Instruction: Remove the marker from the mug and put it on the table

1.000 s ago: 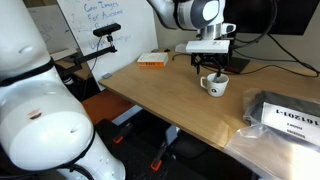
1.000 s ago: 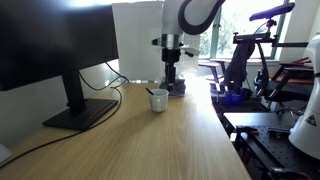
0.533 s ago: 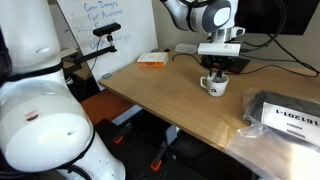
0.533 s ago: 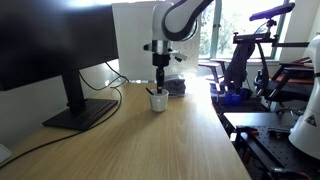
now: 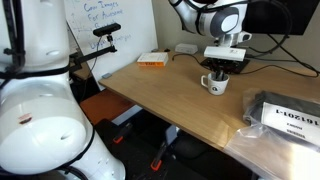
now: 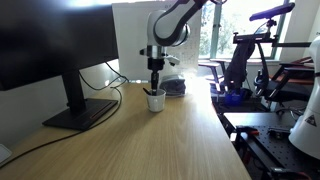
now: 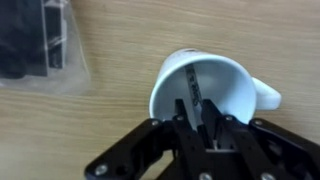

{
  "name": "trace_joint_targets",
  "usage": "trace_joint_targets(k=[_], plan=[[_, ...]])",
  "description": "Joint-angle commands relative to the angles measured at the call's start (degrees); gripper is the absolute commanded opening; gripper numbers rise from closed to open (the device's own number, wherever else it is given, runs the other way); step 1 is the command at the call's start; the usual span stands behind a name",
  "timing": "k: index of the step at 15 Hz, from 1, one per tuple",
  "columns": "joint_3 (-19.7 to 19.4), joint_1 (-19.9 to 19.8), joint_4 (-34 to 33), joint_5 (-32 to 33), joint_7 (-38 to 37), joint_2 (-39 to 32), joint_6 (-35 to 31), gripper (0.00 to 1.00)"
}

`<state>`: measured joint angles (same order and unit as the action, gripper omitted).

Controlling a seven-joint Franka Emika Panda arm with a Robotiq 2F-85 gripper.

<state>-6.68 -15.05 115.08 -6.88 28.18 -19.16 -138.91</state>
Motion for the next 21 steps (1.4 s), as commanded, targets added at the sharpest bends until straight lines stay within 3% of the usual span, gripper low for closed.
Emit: trace_joint_targets(k=[1,11,12,14,21], plan=[[1.6,-2.0,-2.1,-2.3,1.6,-1.3,2.1,0.29],[3.2,-3.1,0.0,-5.3,4.7,-0.2,1.6,0.33],[3.2,-3.0,-0.4,-5.2,4.3,-1.0,1.3,0.29],[2.8,-2.8,-0.9,-4.4,3.3,-2.2,0.5,0.03],[3.1,-3.6,1.8,-4.5,4.8,1.8,0.1,0.04]])
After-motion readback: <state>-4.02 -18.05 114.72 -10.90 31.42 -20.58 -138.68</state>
